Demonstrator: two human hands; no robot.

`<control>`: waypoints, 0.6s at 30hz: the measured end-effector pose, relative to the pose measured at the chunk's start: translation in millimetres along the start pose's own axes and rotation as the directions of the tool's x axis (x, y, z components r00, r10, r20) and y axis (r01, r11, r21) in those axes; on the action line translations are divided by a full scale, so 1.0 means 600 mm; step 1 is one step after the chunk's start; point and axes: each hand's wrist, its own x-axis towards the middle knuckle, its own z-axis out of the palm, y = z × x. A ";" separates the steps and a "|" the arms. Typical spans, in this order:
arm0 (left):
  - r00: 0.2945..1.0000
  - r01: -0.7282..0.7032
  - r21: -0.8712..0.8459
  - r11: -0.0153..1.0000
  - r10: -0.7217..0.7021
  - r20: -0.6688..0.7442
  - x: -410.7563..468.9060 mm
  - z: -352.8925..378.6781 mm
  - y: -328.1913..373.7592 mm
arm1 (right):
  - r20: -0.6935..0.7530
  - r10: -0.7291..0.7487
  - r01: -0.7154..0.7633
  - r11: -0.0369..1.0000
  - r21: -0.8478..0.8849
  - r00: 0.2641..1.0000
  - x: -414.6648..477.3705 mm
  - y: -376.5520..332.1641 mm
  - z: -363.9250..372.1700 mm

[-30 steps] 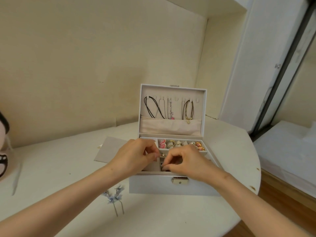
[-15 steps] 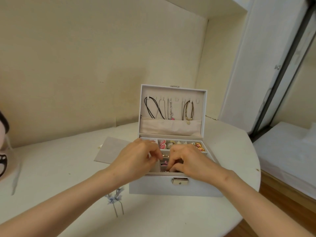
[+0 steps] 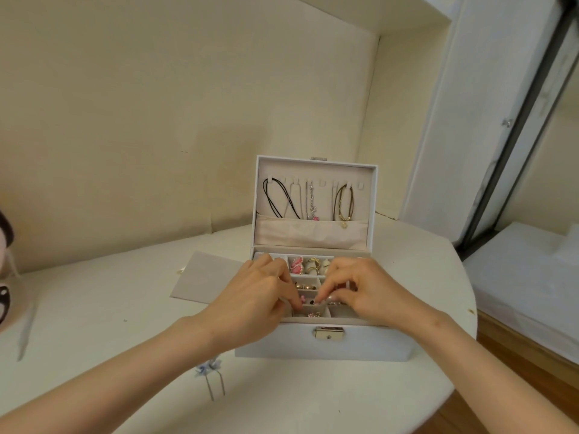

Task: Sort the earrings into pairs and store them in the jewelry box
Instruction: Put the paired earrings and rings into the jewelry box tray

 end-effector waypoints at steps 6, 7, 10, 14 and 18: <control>0.998 -0.058 -0.006 0.998 0.058 0.010 0.001 0.010 0.004 | 0.004 -0.079 0.079 0.994 -0.080 0.997 -0.016 0.010 0.003; 0.998 -0.064 -0.021 0.998 0.064 0.012 0.002 0.009 0.004 | 0.014 -0.089 0.090 0.991 -0.100 0.996 -0.017 0.008 0.005; 0.995 -0.085 -0.036 0.996 0.087 0.042 0.003 0.002 0.007 | 0.038 -0.093 0.098 0.980 -0.174 0.995 -0.017 0.006 0.012; 0.993 -0.099 0.004 0.995 0.099 0.064 0.003 -0.001 0.005 | 0.006 -0.101 0.099 0.967 -0.234 0.995 -0.017 0.001 0.012; 0.988 -0.153 0.126 0.980 0.152 0.012 0.001 0.003 -0.001 | -0.001 -0.095 0.093 0.967 -0.236 0.995 -0.021 -0.003 0.008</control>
